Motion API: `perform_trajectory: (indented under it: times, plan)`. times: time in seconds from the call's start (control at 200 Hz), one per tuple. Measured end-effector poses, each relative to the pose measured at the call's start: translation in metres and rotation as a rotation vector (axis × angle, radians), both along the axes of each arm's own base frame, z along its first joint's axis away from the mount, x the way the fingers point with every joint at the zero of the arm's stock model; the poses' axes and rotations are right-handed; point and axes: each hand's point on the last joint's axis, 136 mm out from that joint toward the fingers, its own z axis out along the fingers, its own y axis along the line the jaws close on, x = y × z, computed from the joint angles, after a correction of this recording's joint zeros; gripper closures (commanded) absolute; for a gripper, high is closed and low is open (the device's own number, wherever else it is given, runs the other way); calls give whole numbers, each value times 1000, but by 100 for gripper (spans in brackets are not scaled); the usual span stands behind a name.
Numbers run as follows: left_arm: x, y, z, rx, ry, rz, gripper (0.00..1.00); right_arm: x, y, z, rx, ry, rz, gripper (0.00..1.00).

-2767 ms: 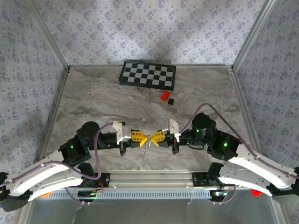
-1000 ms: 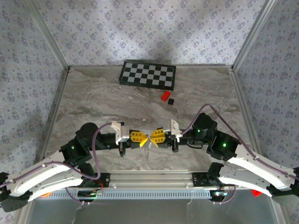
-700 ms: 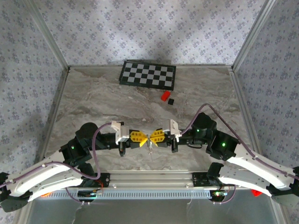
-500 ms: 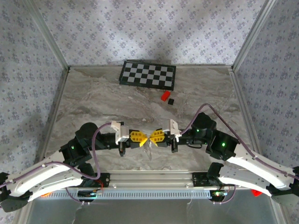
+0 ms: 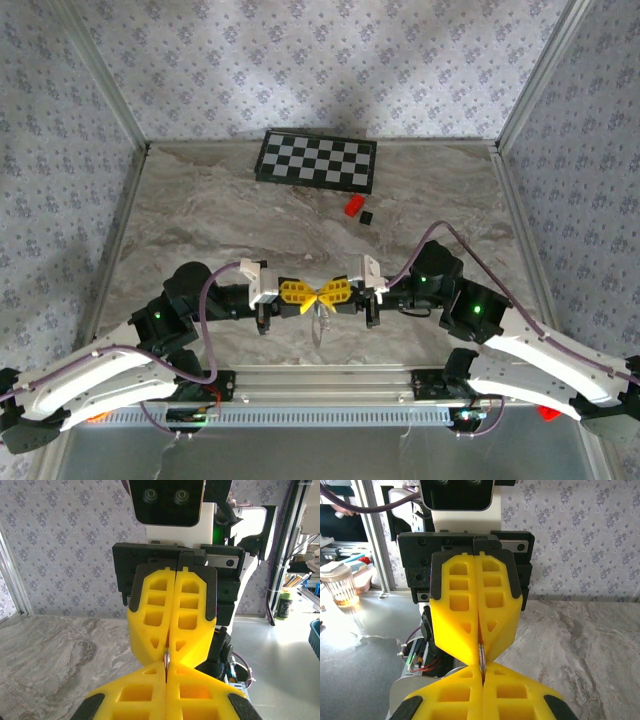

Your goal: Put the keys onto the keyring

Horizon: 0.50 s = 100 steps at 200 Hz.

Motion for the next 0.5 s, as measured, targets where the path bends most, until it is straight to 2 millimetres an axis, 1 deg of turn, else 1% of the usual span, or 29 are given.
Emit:
perform_trajectory:
  times: [0.095,0.195,0.235,0.44,0.5]
  plan:
    - [2,0,-3,11,3,10,100,0,-1,-3,-21,-14,-10,100]
    - [5,0,-9,38,1,30,87,1,-2,-7,-73,-35,-31,100]
    - [7,1,-12,56,1,40,85,2,-2,-8,-100,-46,-41,100]
    - [16,4,-17,127,6,99,82,10,-6,-7,-224,-104,-97,100]
    - [17,4,-19,145,12,105,79,13,-6,-8,-259,-116,-107,100]
